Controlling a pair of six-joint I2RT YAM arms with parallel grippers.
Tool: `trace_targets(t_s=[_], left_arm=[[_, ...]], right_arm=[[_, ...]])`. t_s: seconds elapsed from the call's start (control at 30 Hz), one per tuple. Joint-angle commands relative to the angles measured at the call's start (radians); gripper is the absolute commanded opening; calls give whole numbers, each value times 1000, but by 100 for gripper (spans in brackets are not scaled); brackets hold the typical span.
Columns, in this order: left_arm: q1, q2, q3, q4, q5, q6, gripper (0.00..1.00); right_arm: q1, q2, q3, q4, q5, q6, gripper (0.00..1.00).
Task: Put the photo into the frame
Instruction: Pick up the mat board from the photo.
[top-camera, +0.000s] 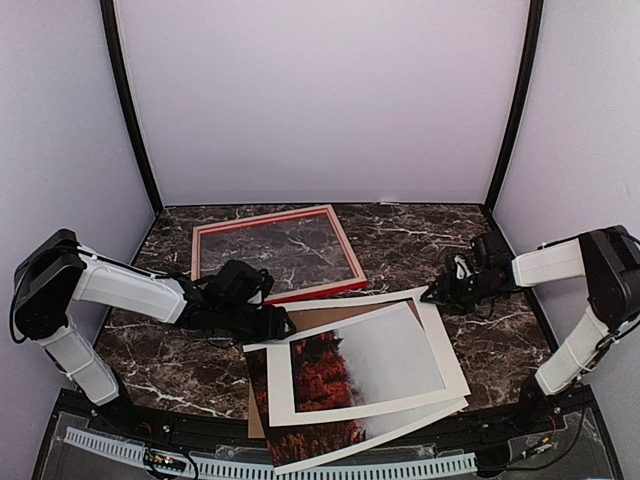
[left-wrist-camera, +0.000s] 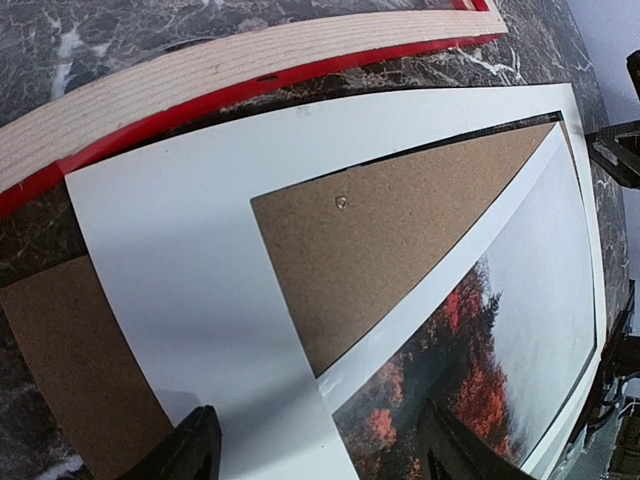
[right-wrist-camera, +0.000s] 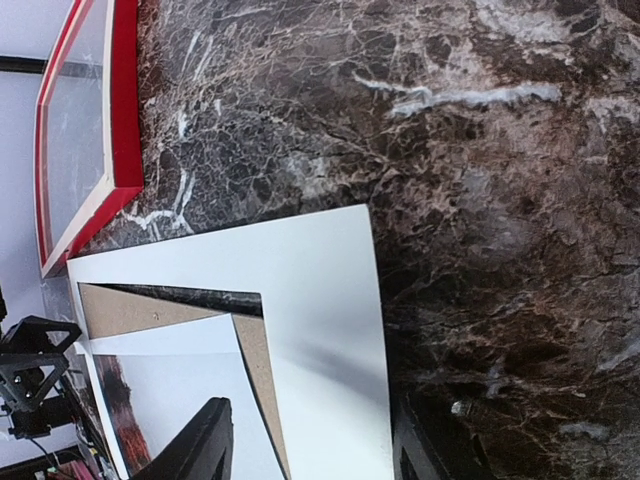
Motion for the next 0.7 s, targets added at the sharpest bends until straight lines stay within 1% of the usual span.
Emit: trace_targets(t_s=[0.0, 0.23, 0.67], left_arm=[[-12, 30, -24, -32, -5, -12, 69], [-14, 35, -17, -40, -8, -12, 69], [-15, 31, -5, -59, -20, -5, 68]], right_arm=[[-25, -15, -19, 44, -128, 4, 53], [-45, -26, -10, 54, -222, -12, 44], [-48, -40, 12, -24, -272, -95, 32]])
